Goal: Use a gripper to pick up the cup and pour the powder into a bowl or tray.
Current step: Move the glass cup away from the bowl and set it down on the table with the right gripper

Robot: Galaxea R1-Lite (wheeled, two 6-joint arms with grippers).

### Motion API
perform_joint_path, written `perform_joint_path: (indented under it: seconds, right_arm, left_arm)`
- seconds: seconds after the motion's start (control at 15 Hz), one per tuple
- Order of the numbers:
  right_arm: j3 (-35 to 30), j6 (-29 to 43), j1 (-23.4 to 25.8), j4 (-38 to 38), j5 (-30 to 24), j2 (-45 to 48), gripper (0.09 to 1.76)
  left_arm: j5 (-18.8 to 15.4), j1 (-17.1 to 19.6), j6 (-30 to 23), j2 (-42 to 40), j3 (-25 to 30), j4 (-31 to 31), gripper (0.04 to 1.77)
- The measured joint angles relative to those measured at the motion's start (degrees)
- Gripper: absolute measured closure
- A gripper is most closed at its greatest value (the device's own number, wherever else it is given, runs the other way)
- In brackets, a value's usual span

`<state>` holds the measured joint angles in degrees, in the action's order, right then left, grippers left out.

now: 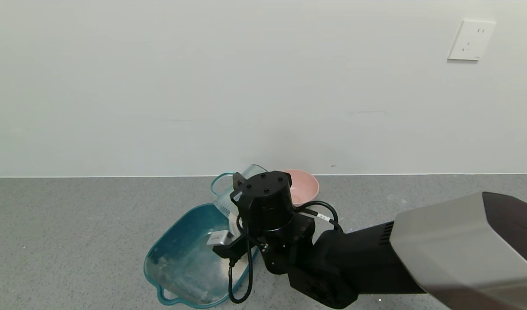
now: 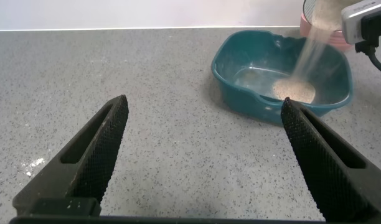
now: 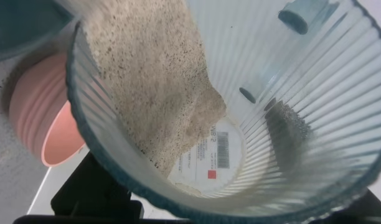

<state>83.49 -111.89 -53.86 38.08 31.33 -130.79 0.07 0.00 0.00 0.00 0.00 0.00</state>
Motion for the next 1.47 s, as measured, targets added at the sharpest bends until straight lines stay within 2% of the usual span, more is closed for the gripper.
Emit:
perform_joint_path:
  seconds: [0.13,0.53,1.0,1.47]
  right_arm:
    - [0.0,2.3,0.0,-0.1,-0.1,0.0,0.5]
    - [-0.3,16.3,0.1,-1.0,-0.3,-0.4,0.5]
    - [0.1,37.3,0.6,-0.7,-0.7,-0.8,0.5]
    - [0.0,58.0,1.3,-0.9,-7.1,0.6,0.5]
  left_arm:
    - [0.0,0.0,0.0,0.0,0.0,0.0,0.05]
    - [0.0,0.0,0.0,0.0,0.0,0.0,0.05]
    - [0.0,0.0,0.0,0.0,0.0,0.0,0.05]
    - [0.0,0.0,0.0,0.0,0.0,0.0,0.05]
